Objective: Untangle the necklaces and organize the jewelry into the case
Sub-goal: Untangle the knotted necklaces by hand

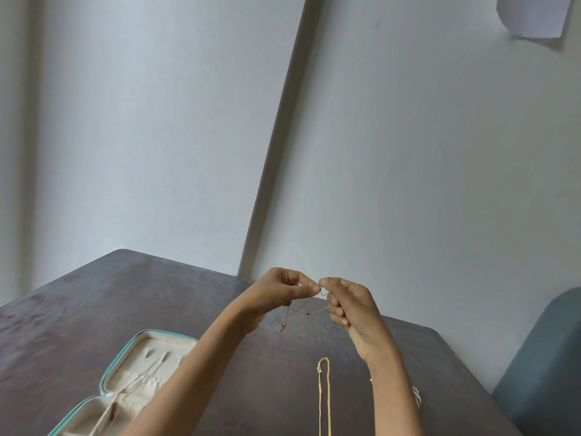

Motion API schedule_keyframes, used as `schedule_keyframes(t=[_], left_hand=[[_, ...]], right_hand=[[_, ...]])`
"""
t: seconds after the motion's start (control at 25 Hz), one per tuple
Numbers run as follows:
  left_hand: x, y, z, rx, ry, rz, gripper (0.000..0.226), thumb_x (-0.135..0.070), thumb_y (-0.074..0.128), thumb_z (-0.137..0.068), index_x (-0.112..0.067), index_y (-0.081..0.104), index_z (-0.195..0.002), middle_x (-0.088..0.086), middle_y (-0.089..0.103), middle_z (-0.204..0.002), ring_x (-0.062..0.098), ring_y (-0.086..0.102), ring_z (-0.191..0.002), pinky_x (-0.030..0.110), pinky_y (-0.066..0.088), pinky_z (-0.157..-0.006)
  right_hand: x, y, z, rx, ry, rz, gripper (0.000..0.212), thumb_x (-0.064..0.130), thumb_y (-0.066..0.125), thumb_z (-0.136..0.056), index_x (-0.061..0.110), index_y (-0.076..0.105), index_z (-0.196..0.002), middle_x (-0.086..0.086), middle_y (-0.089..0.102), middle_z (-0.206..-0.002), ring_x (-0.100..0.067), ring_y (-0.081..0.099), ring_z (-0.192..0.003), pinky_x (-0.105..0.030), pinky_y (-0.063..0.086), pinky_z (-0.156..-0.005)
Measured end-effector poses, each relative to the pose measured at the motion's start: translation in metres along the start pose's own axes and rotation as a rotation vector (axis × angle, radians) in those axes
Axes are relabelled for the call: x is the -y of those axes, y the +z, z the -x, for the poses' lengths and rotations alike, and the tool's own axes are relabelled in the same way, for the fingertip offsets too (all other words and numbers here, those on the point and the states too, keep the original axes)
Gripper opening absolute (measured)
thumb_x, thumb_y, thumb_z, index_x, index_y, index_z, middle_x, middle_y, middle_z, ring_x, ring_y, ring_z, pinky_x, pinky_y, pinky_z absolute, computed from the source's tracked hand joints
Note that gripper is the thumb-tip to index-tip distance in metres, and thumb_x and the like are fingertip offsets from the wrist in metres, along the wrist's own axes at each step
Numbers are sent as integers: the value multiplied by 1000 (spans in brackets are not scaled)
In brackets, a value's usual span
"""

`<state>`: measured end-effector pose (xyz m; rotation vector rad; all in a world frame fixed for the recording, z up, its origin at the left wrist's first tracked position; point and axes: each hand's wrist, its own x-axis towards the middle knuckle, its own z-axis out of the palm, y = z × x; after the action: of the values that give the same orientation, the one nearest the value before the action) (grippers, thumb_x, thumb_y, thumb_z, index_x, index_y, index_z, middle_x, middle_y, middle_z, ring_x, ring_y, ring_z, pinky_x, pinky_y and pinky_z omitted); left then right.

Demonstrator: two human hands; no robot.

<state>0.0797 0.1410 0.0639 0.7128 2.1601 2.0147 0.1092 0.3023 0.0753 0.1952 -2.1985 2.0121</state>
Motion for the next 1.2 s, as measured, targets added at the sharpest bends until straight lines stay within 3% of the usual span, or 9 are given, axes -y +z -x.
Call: schedule_keyframes(t=[0.12,0.4,0.52,0.76,1.0,1.2], left_hand=[[-2,0,0,-13,-9,-9,9,-23,65,-87,-16,67,-82,-11,51,-61,3,37,-59,15,29,-56],[-3,4,-2,-56,-163,7,16,-22,52,-85,-20,53,-69,-8,48,-67,8,37,-52,24,25,-58],[0,4,-3,-28,-216,-78,17,-26,49,-88,-19,57,-74,-6,50,-73,9,40,-55,24,26,-59],[0,-1,1,49,-141,-100,12,-28,60,-91,-23,66,-82,-9,60,-78,7,43,-64,24,29,-64],[0,8,4,-7,-115,122,22,-13,56,-92,-22,60,-72,-8,63,-79,4,41,-57,19,26,-56],[-2,12,4,-24,-178,155,26,-7,50,-93,-21,56,-72,-8,61,-73,4,39,-51,22,23,-54]], right_hand=[[1,0,1,31,24,16,17,17,57,-90,13,61,-73,5,37,-55,-6,26,-44,-17,20,-41],[-1,4,3,164,47,147,27,15,52,-91,20,59,-65,5,40,-57,-5,31,-47,-16,21,-41],[-3,0,2,202,52,228,18,15,51,-92,15,59,-75,6,42,-57,-5,32,-47,-15,23,-41],[-12,-9,3,260,100,91,11,18,59,-88,14,58,-78,6,41,-58,-5,32,-48,-15,21,-41],[-13,-12,0,221,121,119,14,17,56,-84,16,52,-71,5,39,-56,-7,30,-49,-16,22,-42],[-14,-12,-2,142,134,106,12,27,54,-67,17,48,-64,4,44,-56,-9,33,-48,-19,23,-42]])
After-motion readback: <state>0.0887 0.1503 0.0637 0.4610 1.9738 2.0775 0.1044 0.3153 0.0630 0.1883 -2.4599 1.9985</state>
